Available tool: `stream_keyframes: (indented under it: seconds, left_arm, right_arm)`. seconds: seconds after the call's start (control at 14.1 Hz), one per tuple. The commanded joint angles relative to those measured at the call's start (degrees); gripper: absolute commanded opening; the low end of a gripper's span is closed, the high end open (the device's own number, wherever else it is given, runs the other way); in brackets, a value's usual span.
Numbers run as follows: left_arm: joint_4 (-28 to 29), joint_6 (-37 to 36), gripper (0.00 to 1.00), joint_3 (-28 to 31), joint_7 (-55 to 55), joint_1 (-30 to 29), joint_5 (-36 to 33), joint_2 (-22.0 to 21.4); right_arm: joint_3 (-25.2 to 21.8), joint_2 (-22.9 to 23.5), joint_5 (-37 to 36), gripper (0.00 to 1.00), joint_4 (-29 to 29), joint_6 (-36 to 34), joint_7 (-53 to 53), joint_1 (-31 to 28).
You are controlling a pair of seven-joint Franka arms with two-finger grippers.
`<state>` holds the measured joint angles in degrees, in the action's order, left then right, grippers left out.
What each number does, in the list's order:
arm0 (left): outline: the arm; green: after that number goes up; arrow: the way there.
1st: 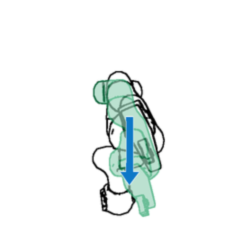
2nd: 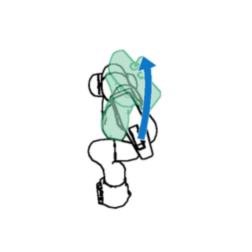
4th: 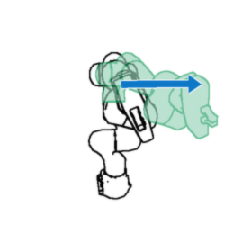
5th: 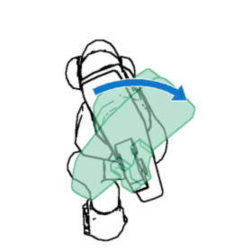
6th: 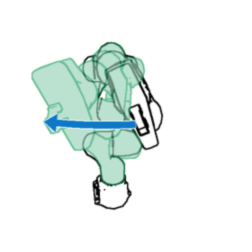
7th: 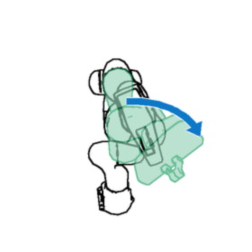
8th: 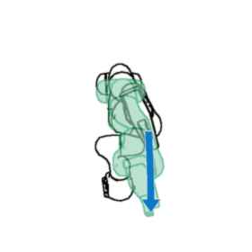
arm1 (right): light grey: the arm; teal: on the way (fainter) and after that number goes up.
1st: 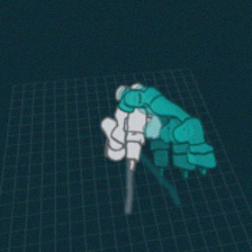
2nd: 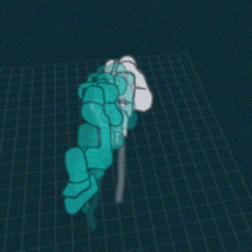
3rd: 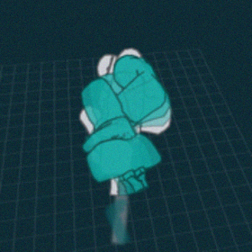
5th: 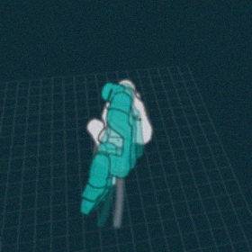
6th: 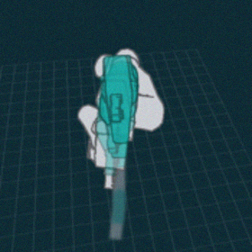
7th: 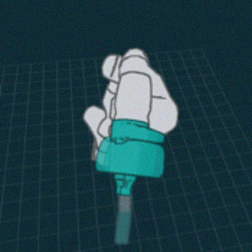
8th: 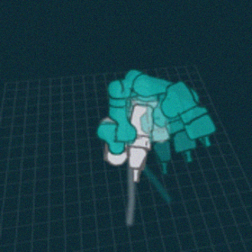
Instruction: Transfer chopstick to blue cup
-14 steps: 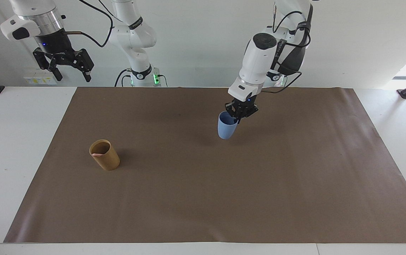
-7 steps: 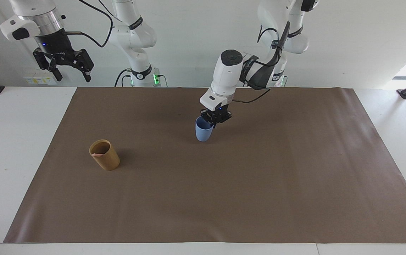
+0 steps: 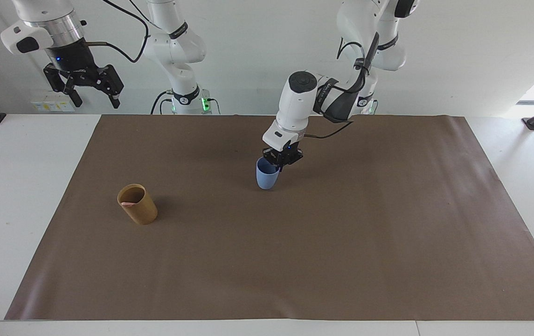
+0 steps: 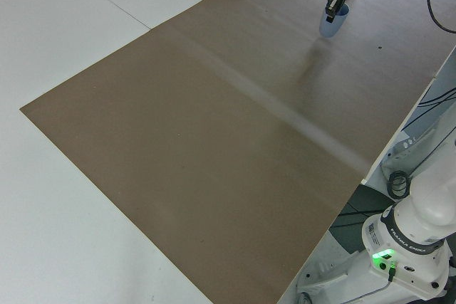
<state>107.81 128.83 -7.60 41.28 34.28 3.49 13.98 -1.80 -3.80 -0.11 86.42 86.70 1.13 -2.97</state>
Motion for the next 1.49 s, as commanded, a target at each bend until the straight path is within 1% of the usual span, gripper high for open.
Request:
stream_keyframes:
  seconds: [0.0, 0.42, 0.57, 0.71, 1.13, 1.2, 1.35, 1.42]
  left_arm:
    - [-1.0, 0.8, 0.00, 0.9, 1.3, 1.2, 0.8, 0.7]
    - [-0.4, 1.1, 0.00, 0.9, 3.0, 1.2, 1.4, 0.4]
    - [0.3, 1.1, 0.01, 0.9, 3.1, 1.2, 1.4, 0.2]
    - [0.6, 1.1, 0.04, 0.8, 3.2, 1.2, 1.4, 0.1]
    - [0.9, 1.9, 0.06, 0.9, 5.0, 1.7, 1.4, 0.9]
    - [0.3, 2.8, 0.15, 0.8, 5.0, 1.4, 1.4, 1.1]
    - [0.9, 3.9, 0.36, 0.8, 5.1, 1.7, 1.7, 1.1]
    - [1.3, 3.5, 0.52, 0.8, 5.1, 1.7, 1.9, 0.9]
  right_arm:
    - [0.2, -0.8, 1.2, 1.00, 1.3, 1.3, 0.0, -0.2]
    - [0.2, -0.6, 0.6, 1.00, 1.0, 1.5, 0.1, -0.4]
    - [0.2, -0.4, 1.1, 1.00, 1.0, 1.5, 0.0, -0.2]
    - [0.2, 0.3, 1.1, 1.00, 0.5, 1.4, 0.0, -0.1]
    - [0.2, 0.4, 1.1, 1.00, 0.5, 1.5, 0.0, 0.0]
    - [0.2, 0.4, 1.2, 1.00, 0.4, 1.5, 0.0, 0.0]
    - [0.3, 0.4, 1.2, 1.00, 0.5, 1.6, 0.0, 0.0]
    - [0.2, 0.4, 1.2, 1.00, 0.5, 1.6, 0.0, 0.0]
